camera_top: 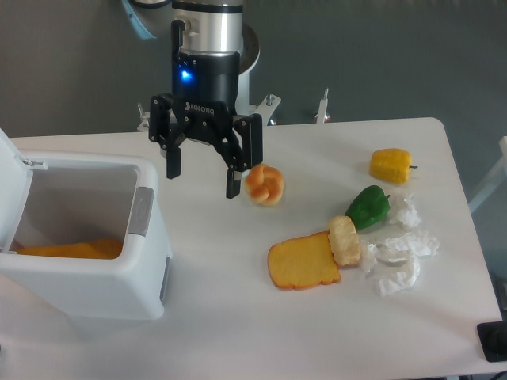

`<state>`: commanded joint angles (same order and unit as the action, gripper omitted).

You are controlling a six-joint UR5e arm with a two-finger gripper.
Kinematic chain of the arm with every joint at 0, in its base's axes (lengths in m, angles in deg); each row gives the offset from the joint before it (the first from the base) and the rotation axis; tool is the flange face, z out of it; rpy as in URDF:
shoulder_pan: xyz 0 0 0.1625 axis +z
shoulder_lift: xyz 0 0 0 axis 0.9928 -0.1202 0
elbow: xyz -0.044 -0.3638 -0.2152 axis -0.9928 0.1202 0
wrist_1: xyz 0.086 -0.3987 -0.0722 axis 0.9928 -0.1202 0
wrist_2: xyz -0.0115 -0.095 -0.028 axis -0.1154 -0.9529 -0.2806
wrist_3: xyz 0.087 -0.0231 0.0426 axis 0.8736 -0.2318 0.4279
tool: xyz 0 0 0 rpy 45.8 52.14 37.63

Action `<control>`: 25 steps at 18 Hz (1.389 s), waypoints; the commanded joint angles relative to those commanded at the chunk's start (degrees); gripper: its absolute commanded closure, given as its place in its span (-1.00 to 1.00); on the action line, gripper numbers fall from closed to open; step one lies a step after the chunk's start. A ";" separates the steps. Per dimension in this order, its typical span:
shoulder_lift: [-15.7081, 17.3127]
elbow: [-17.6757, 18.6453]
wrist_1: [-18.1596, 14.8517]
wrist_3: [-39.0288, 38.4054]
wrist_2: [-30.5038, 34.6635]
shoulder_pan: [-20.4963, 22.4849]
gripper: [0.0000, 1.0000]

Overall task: Close the trash can
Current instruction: 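Move the gripper up and over the trash can, out of view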

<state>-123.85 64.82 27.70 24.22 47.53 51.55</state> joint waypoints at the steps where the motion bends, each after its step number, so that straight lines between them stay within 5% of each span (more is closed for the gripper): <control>1: -0.09 -0.26 0.00 -2.37 -0.35 -0.09 -1.00; 8: -1.32 -2.02 0.00 -20.22 -13.61 -0.26 -1.00; 21: 0.17 -2.46 0.09 -29.47 -15.20 -5.62 -1.00; 25: 0.00 -4.21 0.09 -29.38 -21.43 -5.80 -1.00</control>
<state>-123.84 60.61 27.79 -5.15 26.10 45.75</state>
